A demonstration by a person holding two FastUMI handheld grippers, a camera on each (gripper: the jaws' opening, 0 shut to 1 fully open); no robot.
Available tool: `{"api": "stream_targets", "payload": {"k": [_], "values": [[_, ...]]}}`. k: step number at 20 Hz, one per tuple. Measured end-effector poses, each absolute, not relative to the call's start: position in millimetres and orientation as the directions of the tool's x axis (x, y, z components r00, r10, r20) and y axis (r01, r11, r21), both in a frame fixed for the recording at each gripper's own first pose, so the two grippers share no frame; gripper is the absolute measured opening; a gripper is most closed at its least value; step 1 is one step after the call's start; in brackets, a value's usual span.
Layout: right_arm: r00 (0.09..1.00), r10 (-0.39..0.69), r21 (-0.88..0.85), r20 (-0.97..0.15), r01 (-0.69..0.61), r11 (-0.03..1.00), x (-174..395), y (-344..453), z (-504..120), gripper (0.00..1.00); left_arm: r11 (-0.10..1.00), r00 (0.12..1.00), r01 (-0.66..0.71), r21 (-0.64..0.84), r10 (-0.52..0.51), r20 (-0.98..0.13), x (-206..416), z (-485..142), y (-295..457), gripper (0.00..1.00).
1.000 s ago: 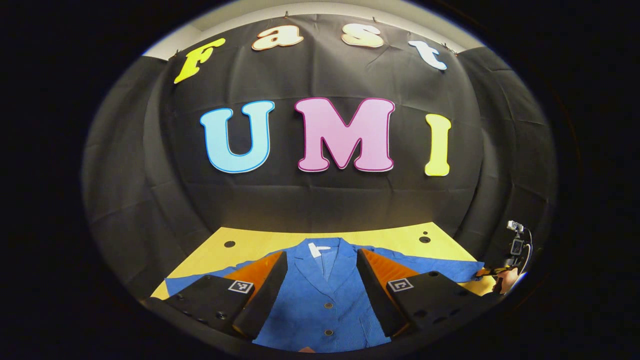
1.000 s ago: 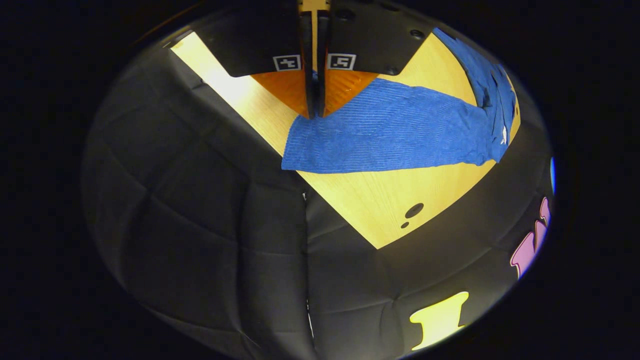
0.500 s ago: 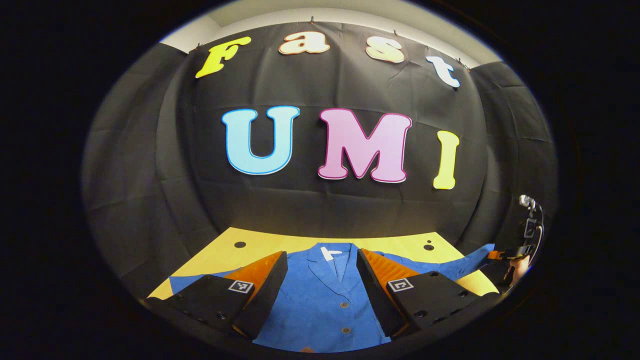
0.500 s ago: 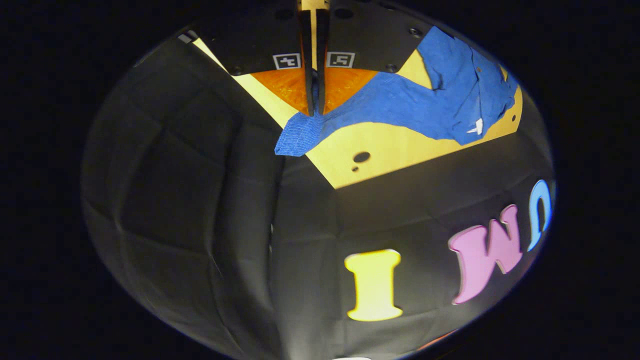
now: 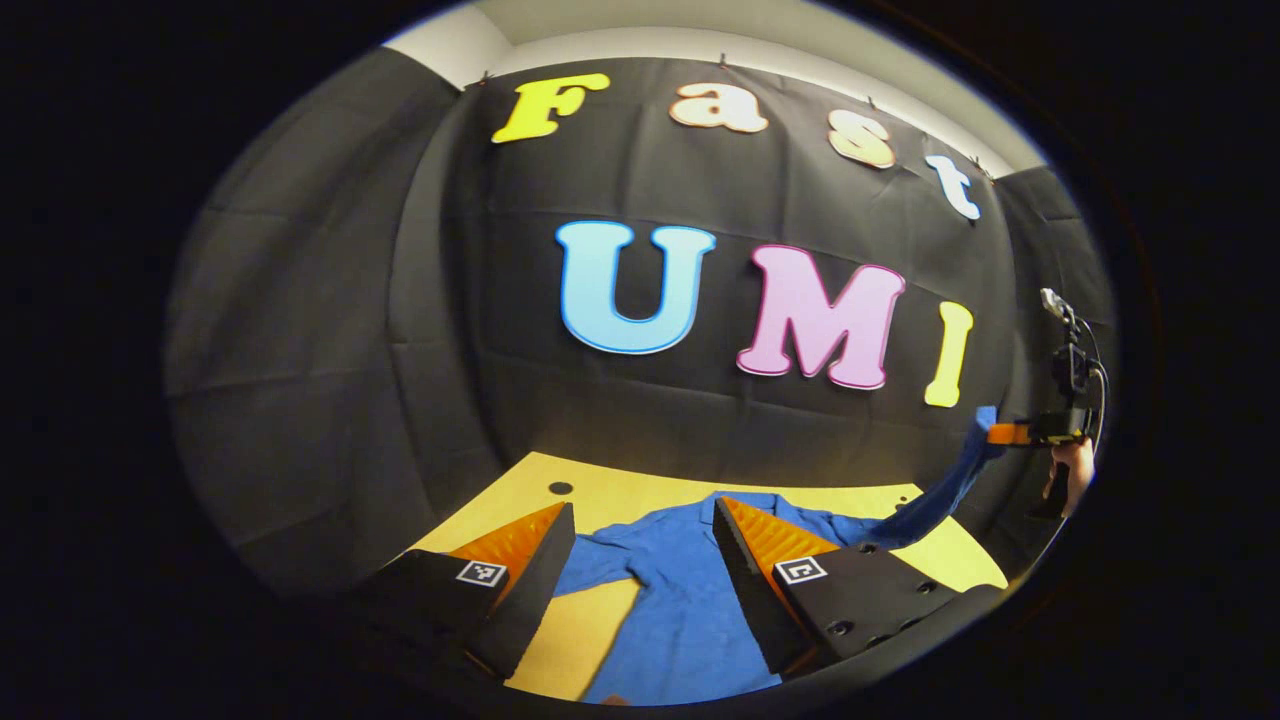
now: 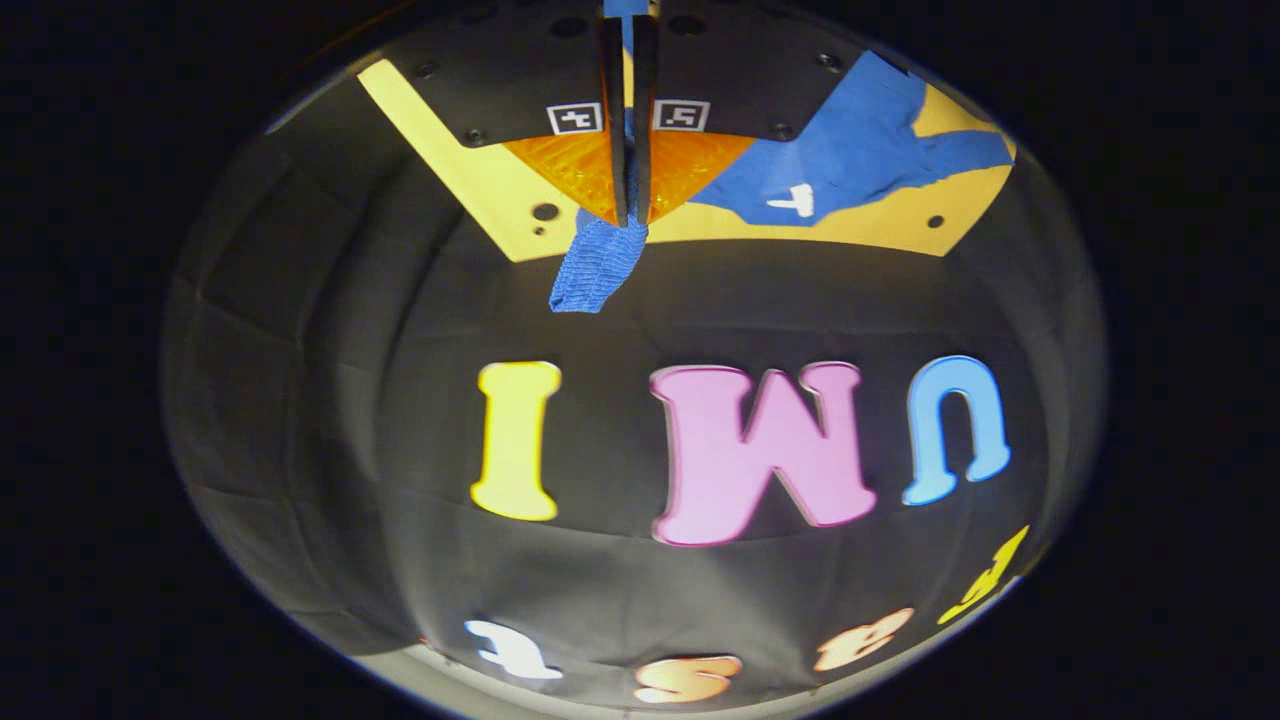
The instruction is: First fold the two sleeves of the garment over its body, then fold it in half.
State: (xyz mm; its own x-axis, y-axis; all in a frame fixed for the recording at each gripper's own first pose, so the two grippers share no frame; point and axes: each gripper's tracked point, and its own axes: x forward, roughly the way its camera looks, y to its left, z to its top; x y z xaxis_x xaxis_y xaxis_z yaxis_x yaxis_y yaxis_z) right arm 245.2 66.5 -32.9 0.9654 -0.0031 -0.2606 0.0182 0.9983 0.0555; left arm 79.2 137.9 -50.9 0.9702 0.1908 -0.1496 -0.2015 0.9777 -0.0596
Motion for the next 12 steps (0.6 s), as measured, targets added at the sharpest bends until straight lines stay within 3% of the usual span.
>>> {"api": "stream_targets", "payload": {"k": [4, 7, 12], "values": [[0.942, 0.163, 0.006, -0.293, -0.168, 0.986, 293, 220, -57, 0.04, 0.96, 0.952, -0.275, -0.055, 0.264, -0.158, 55, -57, 186, 0.8], [0.889, 0.246, -0.079, -0.386, -0.298, 0.951, 319, 305, -120, 0.04, 0.936, 0.921, -0.349, -0.038, 0.335, -0.197, 26, -69, 216, 0.8], [0.72, 0.354, -0.081, -0.596, -0.492, 0.867, 311, 411, -254, 0.05, 0.873, 0.834, -0.487, 0.033, 0.475, -0.281, -40, -91, 258, 0.8]]}}
